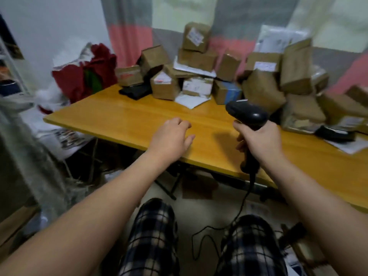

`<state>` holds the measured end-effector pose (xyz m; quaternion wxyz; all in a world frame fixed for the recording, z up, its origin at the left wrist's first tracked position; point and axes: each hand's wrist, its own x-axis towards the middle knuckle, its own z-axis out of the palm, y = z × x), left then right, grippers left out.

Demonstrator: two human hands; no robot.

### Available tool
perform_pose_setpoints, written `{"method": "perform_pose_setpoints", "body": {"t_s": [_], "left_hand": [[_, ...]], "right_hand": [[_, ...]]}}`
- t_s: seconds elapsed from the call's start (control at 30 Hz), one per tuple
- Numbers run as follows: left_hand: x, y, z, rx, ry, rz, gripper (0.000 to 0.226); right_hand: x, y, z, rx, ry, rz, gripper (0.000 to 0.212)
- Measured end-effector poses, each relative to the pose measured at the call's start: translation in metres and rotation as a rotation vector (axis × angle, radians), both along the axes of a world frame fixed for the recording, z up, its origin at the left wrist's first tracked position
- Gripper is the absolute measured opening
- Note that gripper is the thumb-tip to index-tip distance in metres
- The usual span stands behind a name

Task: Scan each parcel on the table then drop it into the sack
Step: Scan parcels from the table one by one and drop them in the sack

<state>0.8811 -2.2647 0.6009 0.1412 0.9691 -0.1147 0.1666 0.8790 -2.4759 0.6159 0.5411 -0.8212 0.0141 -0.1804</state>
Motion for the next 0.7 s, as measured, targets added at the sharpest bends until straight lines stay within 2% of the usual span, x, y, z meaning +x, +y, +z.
{"method": "perform_pose_setpoints", "body": {"t_s": [0.17, 0.23, 0.37, 0.47, 0.57, 0.63, 0.7], "left_hand": [[0.046, -0.064, 0.015, -0.052, 0.002, -0.145, 0.042], [0.069, -0.088, 0.019, -0.164, 0.041, -0.178, 0.045], [0.128, -0.139, 0.028, -0.477, 0.193, -0.156, 0.060], [0.167, -0.178, 0.036, -0.690, 0.408, -0.089, 0.083], [0.200, -0.208, 0.038, -0.840, 0.558, 0.001, 0.098], [0.216, -0.222, 0.038, -0.920, 0.599, 0.041, 0.099], [0.227, -0.229, 0.035, -1.049, 0.640, 0.031, 0.094]], "right_hand": [[0.008, -0.073, 0.022, 0.099, -0.046, -0.153, 0.022], [0.020, -0.103, 0.027, 0.166, -0.091, -0.217, 0.028], [0.053, -0.158, 0.042, 0.273, -0.119, -0.295, 0.021], [0.083, -0.190, 0.046, 0.407, -0.021, -0.274, 0.032], [0.108, -0.211, 0.037, 0.433, 0.169, -0.278, 0.040], [0.119, -0.218, 0.031, 0.436, 0.255, -0.263, 0.044], [0.127, -0.221, 0.026, 0.451, 0.290, -0.230, 0.037]]}}
